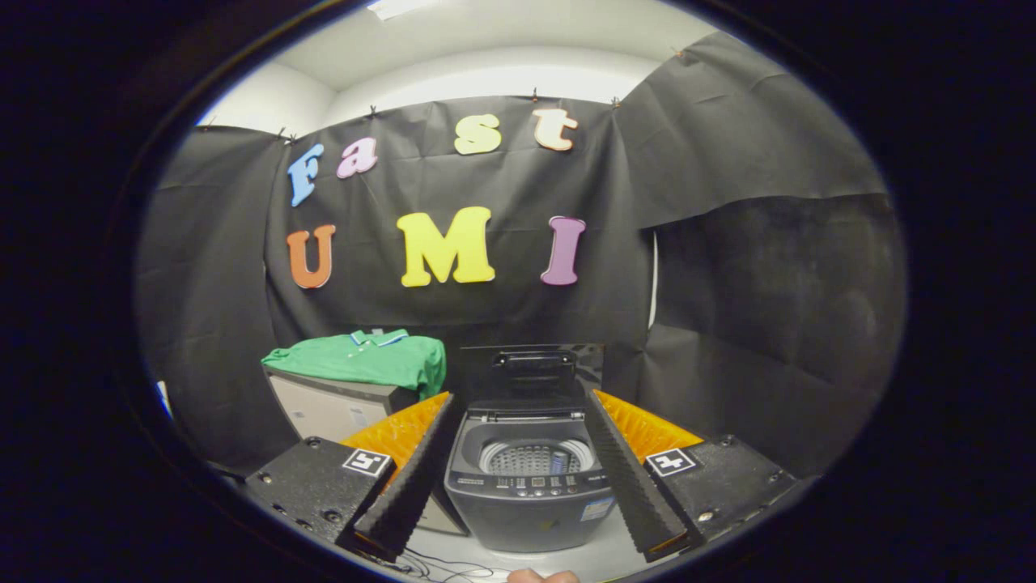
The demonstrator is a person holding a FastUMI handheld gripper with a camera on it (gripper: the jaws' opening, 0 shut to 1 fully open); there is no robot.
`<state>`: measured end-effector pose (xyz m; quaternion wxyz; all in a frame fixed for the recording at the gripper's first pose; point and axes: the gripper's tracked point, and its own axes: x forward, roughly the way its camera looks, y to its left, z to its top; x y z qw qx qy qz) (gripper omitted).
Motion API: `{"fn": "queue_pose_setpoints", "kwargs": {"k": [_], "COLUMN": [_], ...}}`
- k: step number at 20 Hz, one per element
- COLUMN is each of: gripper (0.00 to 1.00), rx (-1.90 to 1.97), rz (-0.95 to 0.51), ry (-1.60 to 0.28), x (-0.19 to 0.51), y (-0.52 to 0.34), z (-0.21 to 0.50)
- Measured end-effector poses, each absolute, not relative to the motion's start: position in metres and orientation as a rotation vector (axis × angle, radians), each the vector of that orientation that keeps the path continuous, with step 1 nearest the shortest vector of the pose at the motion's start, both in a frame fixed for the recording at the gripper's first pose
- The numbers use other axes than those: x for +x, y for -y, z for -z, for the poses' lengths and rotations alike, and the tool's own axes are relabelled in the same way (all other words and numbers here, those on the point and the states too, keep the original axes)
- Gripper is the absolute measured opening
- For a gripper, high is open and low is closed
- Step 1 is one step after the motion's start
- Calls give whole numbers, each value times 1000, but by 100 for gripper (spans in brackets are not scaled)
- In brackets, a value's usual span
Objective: Put the clothes into the washing machine and then close the washing machine lid.
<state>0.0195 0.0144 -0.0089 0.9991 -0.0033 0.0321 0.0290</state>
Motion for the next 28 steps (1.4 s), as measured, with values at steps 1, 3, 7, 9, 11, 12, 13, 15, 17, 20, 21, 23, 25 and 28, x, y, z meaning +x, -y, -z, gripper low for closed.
{"fn": "queue_pose_setpoints", "kwargs": {"k": [1,3,7,9,11,12,13,15,17,20,21,23,25,28], "gripper": [100,100,100,100,100,100,100,100,100,100,100,99,100,100], "rx": [-13,-23,-17,-18,-32,-38,-38,-24,-12,-20,-27,-33,-49,-79], "rz": [-80,-128,-266,-344,-395,-410,-426,-442,-446,-448,-442,-428,-418,-420], "ry": [-66,-77,-91,-89,-95,-99,-97,-106,-149,-237,-252,-270,-310,-435], "x": [23,31,48,56,71,79,86,106,129,164,175,198,222,250], "y": [-18,-29,-62,-83,-107,-119,-133,-164,-196,-246,-261,-290,-320,-354], "z": [7,7,-4,-8,-11,-13,-17,-27,-29,-32,-35,-39,-33,-14]}}
